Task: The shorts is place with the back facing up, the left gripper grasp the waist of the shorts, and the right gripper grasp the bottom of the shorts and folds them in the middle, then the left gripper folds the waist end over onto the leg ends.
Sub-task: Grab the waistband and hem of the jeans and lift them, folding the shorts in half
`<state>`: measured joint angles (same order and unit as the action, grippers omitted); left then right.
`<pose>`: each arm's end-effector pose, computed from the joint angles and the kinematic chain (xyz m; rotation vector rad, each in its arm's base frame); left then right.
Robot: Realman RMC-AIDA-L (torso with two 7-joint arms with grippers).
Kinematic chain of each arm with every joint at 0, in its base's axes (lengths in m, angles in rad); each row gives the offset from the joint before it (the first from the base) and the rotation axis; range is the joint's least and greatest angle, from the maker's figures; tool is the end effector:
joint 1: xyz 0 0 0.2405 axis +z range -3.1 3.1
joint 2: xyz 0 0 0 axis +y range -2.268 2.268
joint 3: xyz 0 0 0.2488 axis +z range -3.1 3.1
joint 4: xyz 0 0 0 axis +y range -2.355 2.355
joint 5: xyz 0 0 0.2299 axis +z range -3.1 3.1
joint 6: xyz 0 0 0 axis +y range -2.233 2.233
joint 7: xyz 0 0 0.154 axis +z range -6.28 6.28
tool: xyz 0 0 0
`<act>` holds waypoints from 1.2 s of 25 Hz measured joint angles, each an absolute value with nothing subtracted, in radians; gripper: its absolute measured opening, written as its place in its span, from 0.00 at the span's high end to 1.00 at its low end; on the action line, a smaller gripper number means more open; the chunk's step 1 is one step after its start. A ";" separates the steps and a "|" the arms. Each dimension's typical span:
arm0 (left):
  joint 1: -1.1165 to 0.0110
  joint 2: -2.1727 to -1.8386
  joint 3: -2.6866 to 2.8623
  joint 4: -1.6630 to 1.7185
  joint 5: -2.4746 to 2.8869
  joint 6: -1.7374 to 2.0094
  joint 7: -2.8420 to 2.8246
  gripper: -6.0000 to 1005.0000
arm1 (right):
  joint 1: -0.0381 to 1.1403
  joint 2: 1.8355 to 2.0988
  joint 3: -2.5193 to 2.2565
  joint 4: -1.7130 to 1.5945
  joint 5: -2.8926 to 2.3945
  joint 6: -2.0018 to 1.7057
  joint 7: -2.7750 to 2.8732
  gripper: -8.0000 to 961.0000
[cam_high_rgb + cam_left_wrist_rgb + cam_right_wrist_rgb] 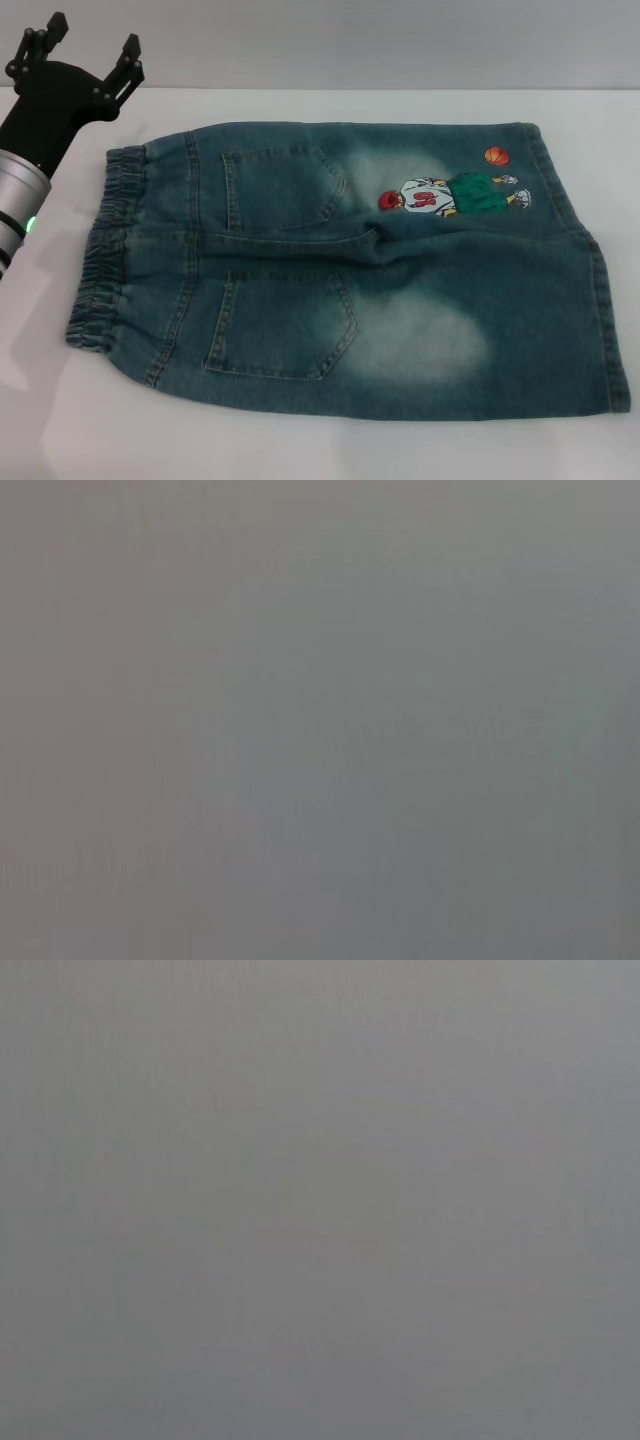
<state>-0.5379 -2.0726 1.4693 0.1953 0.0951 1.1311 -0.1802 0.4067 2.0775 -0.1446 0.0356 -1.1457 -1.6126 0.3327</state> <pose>-0.2887 0.3978 0.0000 -1.7053 -0.2898 -0.7243 0.3384 0.3055 0.0406 -1.3203 0.4023 0.9937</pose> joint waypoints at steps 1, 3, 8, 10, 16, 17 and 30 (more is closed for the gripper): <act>-0.535 -2.073 1.471 0.196 0.095 1.135 -0.178 0.15 | 0.407 2.078 -0.141 0.036 -1.145 -1.615 0.333 0.34; -0.521 -2.072 1.471 0.197 0.094 1.150 -0.176 0.16 | 0.406 2.078 -0.138 0.037 -1.145 -1.616 0.333 0.34; -0.494 -2.071 1.473 0.215 0.093 1.166 -0.199 0.16 | 0.403 2.079 -0.131 0.040 -1.144 -1.615 0.333 0.34; -0.488 -2.069 1.480 0.220 0.094 1.170 -0.228 0.16 | 0.398 2.078 -0.131 0.041 -1.144 -1.617 0.333 0.34; -0.474 -2.048 1.561 0.271 0.097 1.174 -0.393 0.16 | 0.385 2.079 -0.133 0.042 -1.147 -1.620 0.339 0.34; -0.467 -2.038 1.591 0.298 0.098 1.174 -0.435 0.16 | 0.384 2.079 -0.133 0.042 -1.147 -1.621 0.340 0.34; -0.557 -1.848 1.595 0.550 0.648 1.156 -1.336 0.16 | 0.381 2.078 -0.143 0.066 -1.154 -1.610 0.341 0.34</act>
